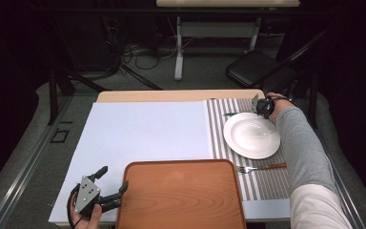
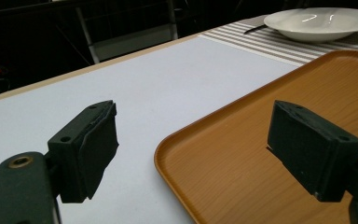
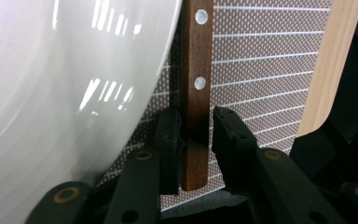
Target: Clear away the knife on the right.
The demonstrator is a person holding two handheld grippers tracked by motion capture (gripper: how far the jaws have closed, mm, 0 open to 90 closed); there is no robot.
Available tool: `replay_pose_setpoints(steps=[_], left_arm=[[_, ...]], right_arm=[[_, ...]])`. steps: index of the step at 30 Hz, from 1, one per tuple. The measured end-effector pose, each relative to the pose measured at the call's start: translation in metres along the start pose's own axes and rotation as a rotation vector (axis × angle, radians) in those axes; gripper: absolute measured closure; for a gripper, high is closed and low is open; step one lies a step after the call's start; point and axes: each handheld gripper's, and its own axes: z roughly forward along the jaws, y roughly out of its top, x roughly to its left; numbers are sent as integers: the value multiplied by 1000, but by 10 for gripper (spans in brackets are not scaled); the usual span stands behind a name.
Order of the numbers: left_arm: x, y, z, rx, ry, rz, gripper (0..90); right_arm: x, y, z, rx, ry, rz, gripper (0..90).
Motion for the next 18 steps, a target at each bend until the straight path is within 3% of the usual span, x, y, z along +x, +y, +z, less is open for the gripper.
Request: replay_pose_setpoints(steps=[6, 18], left_arm=[[0, 0, 0, 2, -3, 4, 156], [0, 0, 0, 2, -2, 2, 156]], right_arm=[[1, 1, 1, -9, -4, -22, 751], [2, 2, 0, 7, -6, -18, 753]])
